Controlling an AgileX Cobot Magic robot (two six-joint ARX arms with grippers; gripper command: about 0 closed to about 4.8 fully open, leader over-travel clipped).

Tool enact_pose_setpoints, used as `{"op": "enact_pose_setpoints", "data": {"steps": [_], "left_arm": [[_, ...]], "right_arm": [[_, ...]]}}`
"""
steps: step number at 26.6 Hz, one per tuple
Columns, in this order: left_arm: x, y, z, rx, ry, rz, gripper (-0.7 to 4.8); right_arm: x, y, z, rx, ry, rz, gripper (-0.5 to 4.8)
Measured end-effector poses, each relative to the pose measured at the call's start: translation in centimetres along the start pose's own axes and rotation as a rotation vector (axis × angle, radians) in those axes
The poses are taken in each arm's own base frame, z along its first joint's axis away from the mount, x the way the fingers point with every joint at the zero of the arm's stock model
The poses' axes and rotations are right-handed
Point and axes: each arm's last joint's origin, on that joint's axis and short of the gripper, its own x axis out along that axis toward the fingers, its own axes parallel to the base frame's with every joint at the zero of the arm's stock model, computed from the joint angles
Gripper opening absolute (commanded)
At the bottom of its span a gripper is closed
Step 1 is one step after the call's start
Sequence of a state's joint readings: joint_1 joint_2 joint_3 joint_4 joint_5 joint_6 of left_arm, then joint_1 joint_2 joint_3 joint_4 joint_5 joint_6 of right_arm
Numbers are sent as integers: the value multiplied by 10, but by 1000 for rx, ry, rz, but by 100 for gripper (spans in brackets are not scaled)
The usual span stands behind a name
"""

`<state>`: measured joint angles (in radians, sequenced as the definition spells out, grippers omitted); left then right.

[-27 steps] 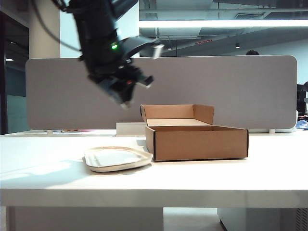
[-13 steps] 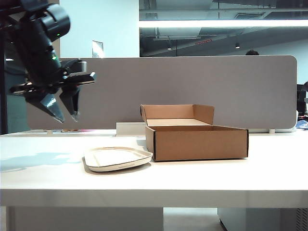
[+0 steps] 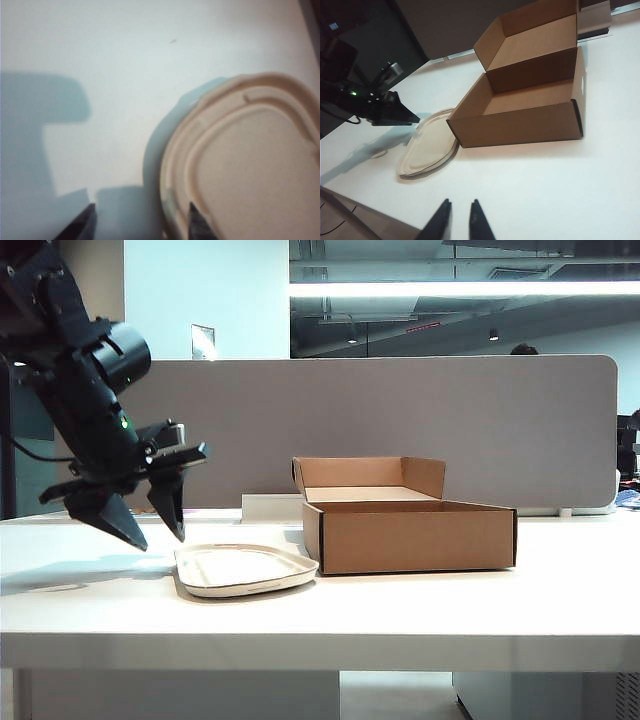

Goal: Pick up the lid and place it into the paper box.

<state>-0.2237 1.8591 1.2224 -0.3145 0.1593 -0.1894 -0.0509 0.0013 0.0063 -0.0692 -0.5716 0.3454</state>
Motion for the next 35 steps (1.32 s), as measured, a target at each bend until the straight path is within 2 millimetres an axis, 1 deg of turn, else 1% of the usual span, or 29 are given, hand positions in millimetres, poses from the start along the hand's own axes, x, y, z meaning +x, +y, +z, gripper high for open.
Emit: {"op": "enact_pose_setpoints", "data": {"steps": [3,6,7,9,10,11,12,13,17,21,32,33,35], "left_arm": [[10,1,-1,-8,3,-22,224],[16,0,-1,-6,-4,-93,222],[19,0,-1,-8,-6,-116,209],[25,0,0,-33,-11,-143,209],[28,1,0,-39,-21,-154,189],[30,1,1,-38,-27,-166,131],[31,1,1,-38,-26,-175,97],[32,1,0,-40,-21,-179,78],[33,1,-1,-47,-10,-194,66],[33,1,-1,-45,-3,-210,-2],[31,1,0,-33,-14,-216,-6],[25,2,2,-17,-25,-211,-6],[3,4,13,3,-94,-189,-6]], "right_arm": [[0,0,0,0,2,4,68],[0,0,0,0,2,4,68],[0,0,0,0,2,4,68],[0,0,0,0,1,4,68],[0,0,0,1,2,4,68],[0,0,0,1,2,4,68],[0,0,0,2,2,5,68],[0,0,0,1,1,5,68],[0,0,0,2,1,5,68],[0,0,0,2,2,5,68],[0,0,0,2,2,5,68],[0,0,0,2,2,5,67],[0,0,0,2,2,5,67]]}}
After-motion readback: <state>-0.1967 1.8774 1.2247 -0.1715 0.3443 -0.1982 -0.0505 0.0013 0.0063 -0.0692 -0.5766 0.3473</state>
